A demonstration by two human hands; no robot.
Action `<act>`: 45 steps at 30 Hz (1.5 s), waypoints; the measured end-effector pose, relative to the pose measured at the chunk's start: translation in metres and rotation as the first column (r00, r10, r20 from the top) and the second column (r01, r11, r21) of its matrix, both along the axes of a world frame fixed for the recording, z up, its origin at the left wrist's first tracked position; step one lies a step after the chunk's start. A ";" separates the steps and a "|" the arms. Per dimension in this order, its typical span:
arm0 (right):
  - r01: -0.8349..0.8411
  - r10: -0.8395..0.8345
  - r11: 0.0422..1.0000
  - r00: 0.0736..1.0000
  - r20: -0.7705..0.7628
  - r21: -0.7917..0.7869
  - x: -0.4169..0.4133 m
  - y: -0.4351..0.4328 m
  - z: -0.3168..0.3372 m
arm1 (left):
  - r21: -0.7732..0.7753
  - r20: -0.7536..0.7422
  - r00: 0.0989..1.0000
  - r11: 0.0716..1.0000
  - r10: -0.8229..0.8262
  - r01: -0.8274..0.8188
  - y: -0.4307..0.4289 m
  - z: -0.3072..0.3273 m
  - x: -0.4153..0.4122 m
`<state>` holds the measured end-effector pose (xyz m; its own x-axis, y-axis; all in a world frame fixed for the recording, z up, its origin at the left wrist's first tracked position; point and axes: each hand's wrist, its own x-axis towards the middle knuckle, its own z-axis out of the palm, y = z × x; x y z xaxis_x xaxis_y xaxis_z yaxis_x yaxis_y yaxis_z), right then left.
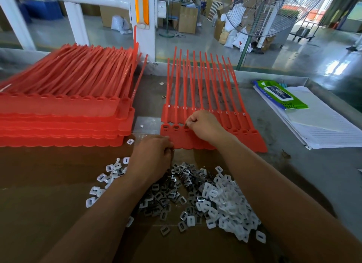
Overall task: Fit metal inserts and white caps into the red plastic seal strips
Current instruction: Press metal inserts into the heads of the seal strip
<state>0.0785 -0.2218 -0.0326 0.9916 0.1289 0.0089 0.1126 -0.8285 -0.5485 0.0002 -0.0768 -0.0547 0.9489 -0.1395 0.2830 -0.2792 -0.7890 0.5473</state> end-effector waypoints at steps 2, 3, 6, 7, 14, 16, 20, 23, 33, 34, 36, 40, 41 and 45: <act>0.005 -0.006 1.000 1.000 -0.017 -0.019 0.002 0.001 -0.001 | -0.006 -0.009 1.000 1.000 0.003 -0.003 0.000 -0.001 0.000; 0.002 -0.003 0.999 1.000 -0.028 -0.035 0.003 0.000 -0.001 | -0.007 -0.014 1.000 1.000 0.004 -0.005 0.000 -0.001 0.001; 0.003 -0.006 0.997 0.999 -0.041 -0.078 0.004 0.000 -0.003 | -0.011 -0.025 1.000 1.000 0.008 -0.008 0.000 -0.001 0.001; 0.009 -0.012 0.996 0.999 -0.036 -0.083 0.005 0.000 -0.003 | -0.011 -0.027 1.000 1.000 0.008 -0.008 0.000 -0.001 0.001; 0.029 -0.029 0.999 1.000 -0.002 -0.041 0.005 0.002 -0.006 | -0.016 -0.008 1.000 1.000 0.006 -0.006 0.000 -0.002 -0.001; 0.054 -0.053 0.998 0.998 0.022 -0.016 0.005 0.001 -0.007 | -0.013 -0.003 1.000 1.000 0.001 -0.001 0.000 -0.001 -0.001; 0.042 -0.042 0.999 0.999 0.033 -0.006 0.005 -0.002 -0.009 | -0.004 0.000 1.000 1.000 0.002 -0.002 0.000 -0.001 -0.002; 0.048 -0.048 0.999 0.998 0.034 0.010 0.005 -0.003 -0.010 | 0.003 0.000 1.000 1.000 0.003 -0.003 0.000 -0.001 -0.001; 0.004 -0.004 1.000 1.000 0.021 -0.014 0.006 -0.004 -0.007 | 0.014 -0.005 1.000 1.000 0.011 -0.011 0.000 -0.001 0.000; -0.008 0.008 1.000 1.000 0.015 0.000 0.004 -0.005 -0.005 | 0.010 -0.003 1.000 1.000 0.012 -0.012 0.000 -0.001 0.000; -0.023 0.022 0.997 1.000 0.015 0.072 0.000 -0.009 0.000 | 0.002 -0.002 1.000 1.000 0.018 -0.018 0.000 -0.002 0.000; -0.061 0.058 0.990 0.998 0.031 0.130 -0.015 -0.018 0.011 | 0.015 0.008 1.000 1.000 0.006 -0.006 0.000 -0.002 0.000; -0.087 0.085 0.991 0.996 0.023 0.100 -0.020 -0.021 0.014 | 0.016 0.011 1.000 1.000 0.007 -0.007 0.000 -0.003 0.001; -0.178 0.182 0.983 0.981 -0.067 0.051 -0.048 -0.035 0.022 | 0.016 0.000 1.000 1.000 0.009 -0.009 0.000 -0.004 0.002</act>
